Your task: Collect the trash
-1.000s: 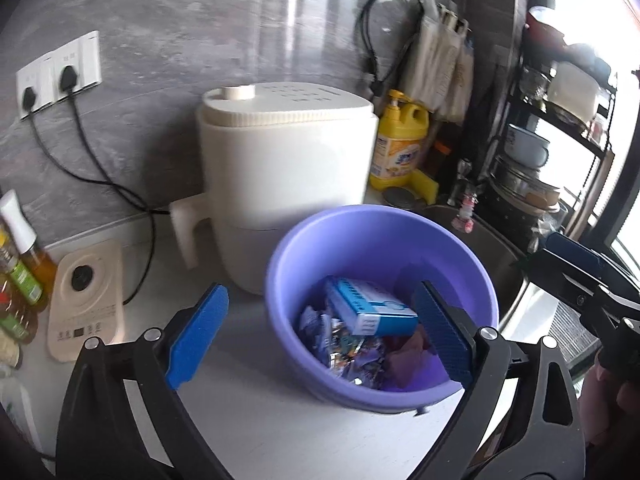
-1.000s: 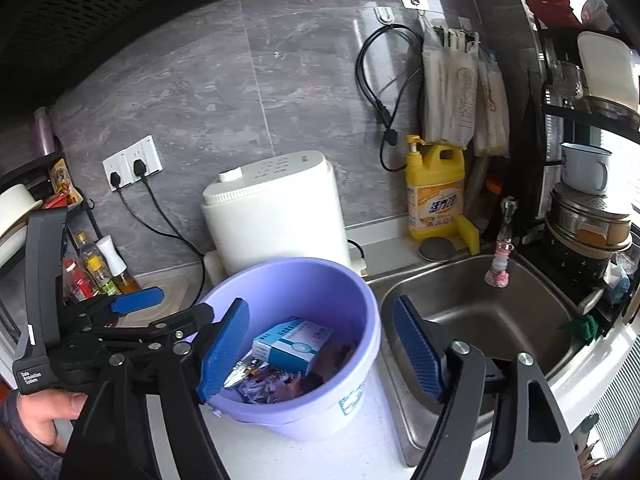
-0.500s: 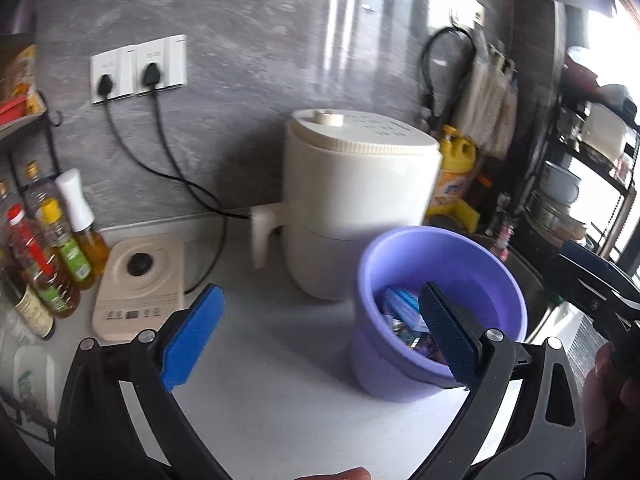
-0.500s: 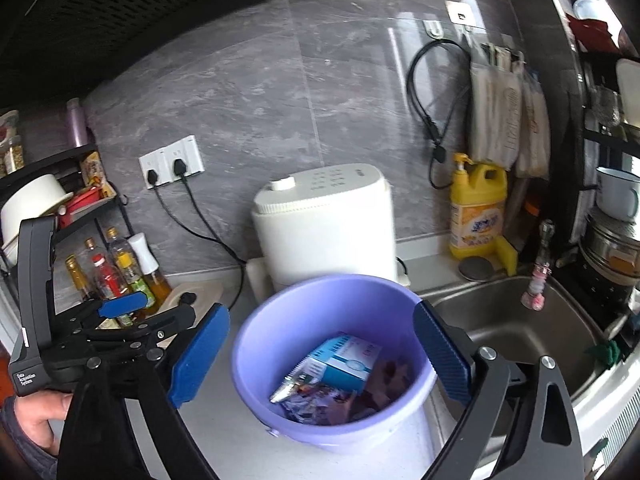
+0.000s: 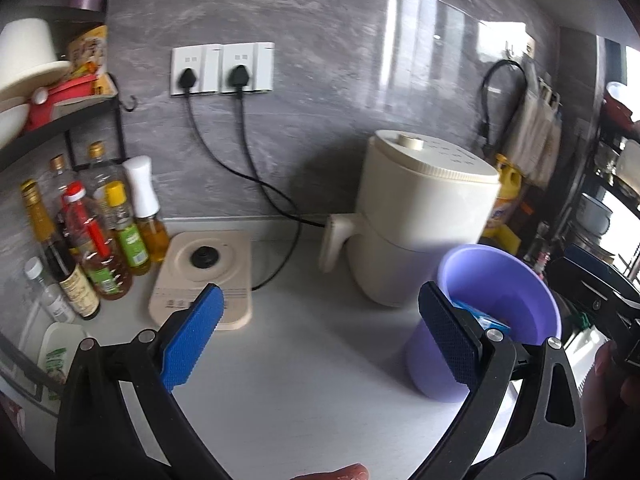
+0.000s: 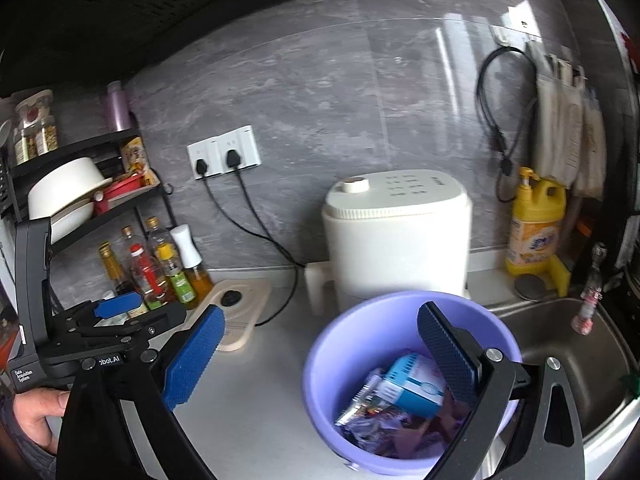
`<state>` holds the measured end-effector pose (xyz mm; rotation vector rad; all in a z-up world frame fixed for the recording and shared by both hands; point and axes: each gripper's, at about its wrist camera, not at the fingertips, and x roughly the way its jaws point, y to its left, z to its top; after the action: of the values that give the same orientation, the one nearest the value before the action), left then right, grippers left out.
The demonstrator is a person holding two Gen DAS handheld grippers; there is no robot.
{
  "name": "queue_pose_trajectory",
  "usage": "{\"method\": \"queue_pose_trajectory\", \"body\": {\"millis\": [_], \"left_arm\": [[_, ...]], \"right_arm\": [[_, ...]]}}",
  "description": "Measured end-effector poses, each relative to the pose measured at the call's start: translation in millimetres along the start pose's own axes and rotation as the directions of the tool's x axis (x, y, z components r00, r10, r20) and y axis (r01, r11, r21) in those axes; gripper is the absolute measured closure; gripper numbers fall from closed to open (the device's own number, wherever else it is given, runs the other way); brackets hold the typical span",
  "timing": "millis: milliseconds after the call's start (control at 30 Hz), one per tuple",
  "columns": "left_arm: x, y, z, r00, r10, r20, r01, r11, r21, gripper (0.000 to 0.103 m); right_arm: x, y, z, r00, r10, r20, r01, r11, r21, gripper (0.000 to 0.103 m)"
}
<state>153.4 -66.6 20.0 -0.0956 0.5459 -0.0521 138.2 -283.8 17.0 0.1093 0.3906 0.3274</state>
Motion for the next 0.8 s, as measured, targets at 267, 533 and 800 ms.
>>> {"method": "queue_pose_trajectory", "body": {"millis": [267,533,800], "left_arm": [[-19.7,34.9,-2.8,0.998,0.055,0.029,-0.053,0.998,-0.042,0.006],[-35.9,64.3,-10.5,0.993,0.106,0.042,-0.103,0.992,-0.071,0.006],[-51.4,91.8,-19.6,0.988,0.145,0.047,-0.139,0.985,-0.106,0.006]], "right_arm": [[16.6,29.1,4.2,0.998,0.065,-0.013,-0.065,0.997,-0.041,0.008],[30.2,57.1,3.0,0.992,0.122,-0.034,-0.124,0.990,-0.069,0.008],[39.2,76.7,1.2,0.985,0.161,-0.055,-0.165,0.983,-0.084,0.008]]}}
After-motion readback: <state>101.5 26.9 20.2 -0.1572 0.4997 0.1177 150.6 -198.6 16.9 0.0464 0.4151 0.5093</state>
